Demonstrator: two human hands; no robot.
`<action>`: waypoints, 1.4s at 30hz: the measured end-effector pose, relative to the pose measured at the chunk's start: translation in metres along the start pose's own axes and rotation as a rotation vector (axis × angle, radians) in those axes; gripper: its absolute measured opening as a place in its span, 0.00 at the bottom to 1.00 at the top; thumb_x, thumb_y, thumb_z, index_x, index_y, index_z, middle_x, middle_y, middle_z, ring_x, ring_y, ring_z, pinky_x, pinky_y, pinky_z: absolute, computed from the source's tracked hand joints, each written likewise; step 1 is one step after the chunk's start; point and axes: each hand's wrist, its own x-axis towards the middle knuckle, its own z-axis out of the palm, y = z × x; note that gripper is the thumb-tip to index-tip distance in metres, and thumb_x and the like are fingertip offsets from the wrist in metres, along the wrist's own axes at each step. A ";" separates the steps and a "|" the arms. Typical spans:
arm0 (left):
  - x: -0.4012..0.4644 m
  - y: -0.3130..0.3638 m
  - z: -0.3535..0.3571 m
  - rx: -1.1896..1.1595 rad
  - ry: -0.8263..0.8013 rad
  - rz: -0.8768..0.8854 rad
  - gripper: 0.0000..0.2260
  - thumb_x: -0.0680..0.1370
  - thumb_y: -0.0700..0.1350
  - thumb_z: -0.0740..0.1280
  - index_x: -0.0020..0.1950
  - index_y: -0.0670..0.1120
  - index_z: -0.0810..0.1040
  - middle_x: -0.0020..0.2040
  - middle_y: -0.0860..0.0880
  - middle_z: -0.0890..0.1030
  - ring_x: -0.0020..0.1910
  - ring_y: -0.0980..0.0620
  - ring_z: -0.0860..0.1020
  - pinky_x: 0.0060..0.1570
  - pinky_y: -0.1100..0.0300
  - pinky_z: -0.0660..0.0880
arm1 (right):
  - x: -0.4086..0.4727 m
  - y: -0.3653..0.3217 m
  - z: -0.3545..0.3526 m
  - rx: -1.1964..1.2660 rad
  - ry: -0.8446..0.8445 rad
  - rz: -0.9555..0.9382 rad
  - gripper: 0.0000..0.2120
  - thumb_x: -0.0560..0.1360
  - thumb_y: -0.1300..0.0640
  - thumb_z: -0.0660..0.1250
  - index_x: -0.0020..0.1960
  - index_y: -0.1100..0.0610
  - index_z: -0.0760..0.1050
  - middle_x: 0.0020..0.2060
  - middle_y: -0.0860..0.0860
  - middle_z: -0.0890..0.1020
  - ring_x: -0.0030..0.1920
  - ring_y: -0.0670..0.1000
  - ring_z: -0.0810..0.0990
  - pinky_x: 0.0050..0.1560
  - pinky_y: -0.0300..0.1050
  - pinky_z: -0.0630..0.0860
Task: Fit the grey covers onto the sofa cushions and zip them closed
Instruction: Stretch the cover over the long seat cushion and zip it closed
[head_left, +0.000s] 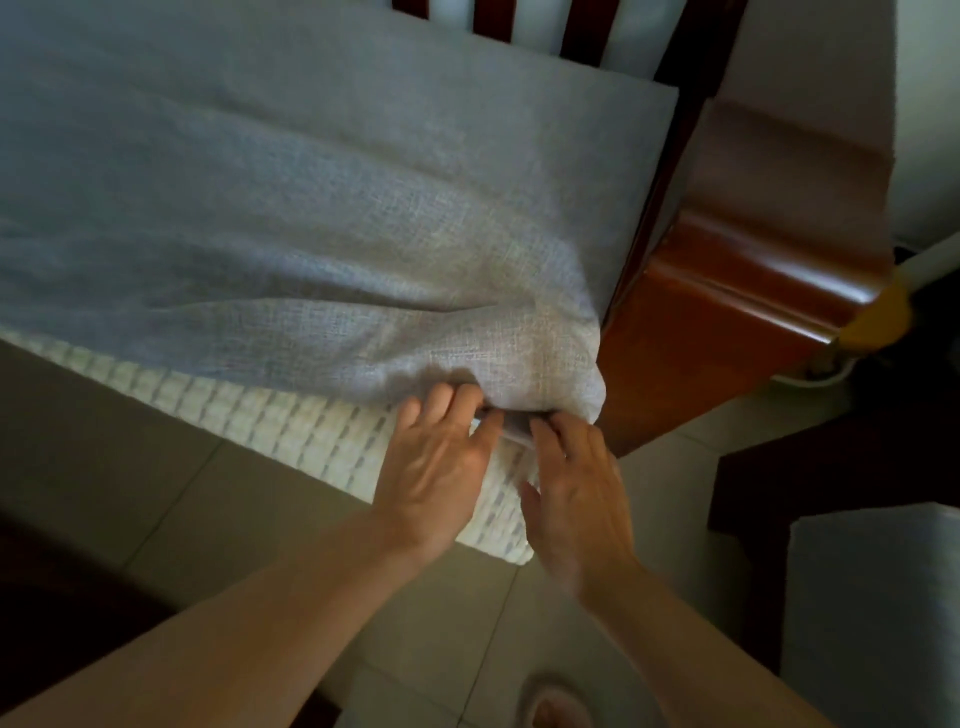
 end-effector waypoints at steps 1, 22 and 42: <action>0.001 -0.001 0.002 0.011 0.027 0.005 0.16 0.71 0.40 0.58 0.54 0.45 0.81 0.50 0.46 0.77 0.48 0.45 0.74 0.42 0.52 0.70 | 0.001 -0.001 0.003 -0.008 0.032 0.004 0.25 0.62 0.65 0.77 0.58 0.60 0.77 0.51 0.55 0.78 0.51 0.56 0.77 0.49 0.50 0.78; -0.077 0.009 0.023 0.034 0.195 0.142 0.07 0.73 0.46 0.63 0.45 0.46 0.79 0.41 0.51 0.77 0.41 0.49 0.74 0.44 0.55 0.63 | -0.057 -0.001 0.034 0.134 0.261 -0.329 0.06 0.74 0.62 0.64 0.47 0.59 0.79 0.43 0.52 0.80 0.44 0.50 0.73 0.41 0.41 0.71; -0.079 -0.011 0.040 -0.009 0.234 0.159 0.19 0.70 0.60 0.65 0.50 0.46 0.77 0.46 0.50 0.77 0.45 0.50 0.73 0.45 0.56 0.64 | -0.042 -0.011 0.032 0.077 0.309 -0.173 0.10 0.62 0.64 0.75 0.36 0.61 0.73 0.33 0.56 0.75 0.36 0.56 0.73 0.31 0.44 0.69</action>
